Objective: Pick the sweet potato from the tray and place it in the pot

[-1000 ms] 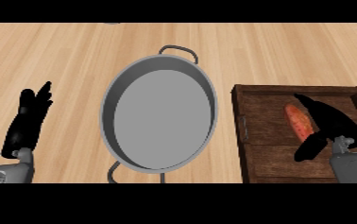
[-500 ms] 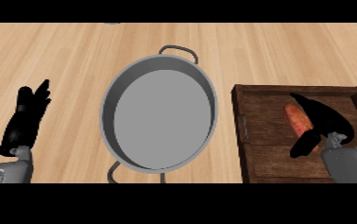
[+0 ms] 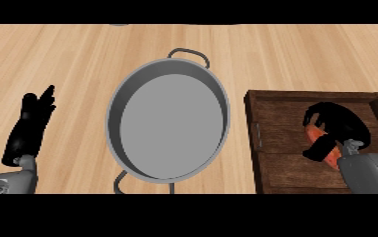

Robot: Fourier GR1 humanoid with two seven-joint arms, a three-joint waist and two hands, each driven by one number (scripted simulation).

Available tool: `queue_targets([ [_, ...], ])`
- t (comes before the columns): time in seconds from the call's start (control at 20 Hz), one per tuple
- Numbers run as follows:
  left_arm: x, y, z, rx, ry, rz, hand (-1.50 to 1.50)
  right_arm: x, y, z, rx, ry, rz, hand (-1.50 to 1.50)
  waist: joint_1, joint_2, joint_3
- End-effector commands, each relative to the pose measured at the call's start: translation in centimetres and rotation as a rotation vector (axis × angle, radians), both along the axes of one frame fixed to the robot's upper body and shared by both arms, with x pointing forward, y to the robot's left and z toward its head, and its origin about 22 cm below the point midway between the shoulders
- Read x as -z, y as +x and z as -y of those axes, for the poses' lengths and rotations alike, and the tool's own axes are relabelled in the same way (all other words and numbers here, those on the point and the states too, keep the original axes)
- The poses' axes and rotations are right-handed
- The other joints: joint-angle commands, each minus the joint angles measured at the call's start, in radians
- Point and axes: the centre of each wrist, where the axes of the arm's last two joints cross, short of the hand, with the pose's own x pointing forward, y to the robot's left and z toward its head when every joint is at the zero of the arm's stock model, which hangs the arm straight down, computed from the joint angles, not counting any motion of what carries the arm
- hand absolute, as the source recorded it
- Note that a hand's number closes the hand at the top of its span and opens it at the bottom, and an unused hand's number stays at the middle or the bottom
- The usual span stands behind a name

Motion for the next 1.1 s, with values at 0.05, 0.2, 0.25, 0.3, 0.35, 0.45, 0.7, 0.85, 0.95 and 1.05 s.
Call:
queue_targets([
  [0.05, 0.4, 0.0, -0.5, -0.008, 0.005, 0.005, 0.0, -0.4, -0.1, -1.1, -0.037, -0.059, 0.066, 1.5, -0.001, 0.005, 0.007],
  [0.2, 0.2, -0.1, -0.4, -0.015, 0.007, -0.006, 0.0, -0.2, -1.1, -0.5, -0.037, -0.072, 0.124, 1.5, -0.001, 0.005, 0.008],
  [0.25, 0.9, -1.4, 0.6, -0.016, 0.015, 0.002, 0.0, -1.4, -0.8, 0.4, -0.036, -0.072, 0.145, 1.5, 0.001, 0.005, 0.008],
  [0.3, 0.3, 0.7, -0.3, 0.009, 0.002, 0.003, 0.0, -2.4, 0.3, -0.6, -0.024, -0.098, 0.152, 1.5, -0.001, 0.006, 0.007],
  [0.35, -1.7, 0.3, -0.2, -0.025, 0.013, 0.015, 0.0, -2.5, -0.7, -1.3, -0.003, -0.093, 0.192, 1.5, -0.001, 0.004, 0.008],
  [0.45, 0.2, 1.2, 1.9, -0.001, -0.017, -0.013, 0.0, -1.7, -4.1, -1.6, -0.052, -0.115, 0.204, 1.5, -0.011, 0.004, 0.007],
  [0.7, 0.0, -0.9, -1.1, -0.018, -0.02, -0.024, 0.0, -2.7, -11.6, -4.0, -0.11, -0.141, 0.274, 1.5, -0.02, 0.0, 0.007],
  [0.85, -0.9, -1.2, 1.6, -0.023, -0.01, -0.008, 0.0, -6.4, -12.0, -4.9, -0.068, -0.172, 0.417, 1.5, -0.017, -0.003, 0.007],
  [0.95, 0.2, -0.1, 0.3, -0.022, 0.009, -0.007, 0.0, -7.7, -13.0, -5.1, -0.066, -0.082, 0.502, 1.5, -0.027, 0.001, 0.007],
  [1.05, 0.5, -1.1, -0.8, -0.033, 0.013, -0.002, 0.0, -10.2, -14.0, -6.0, -0.078, -0.053, 0.66, 1.5, -0.03, -0.003, 0.006],
])
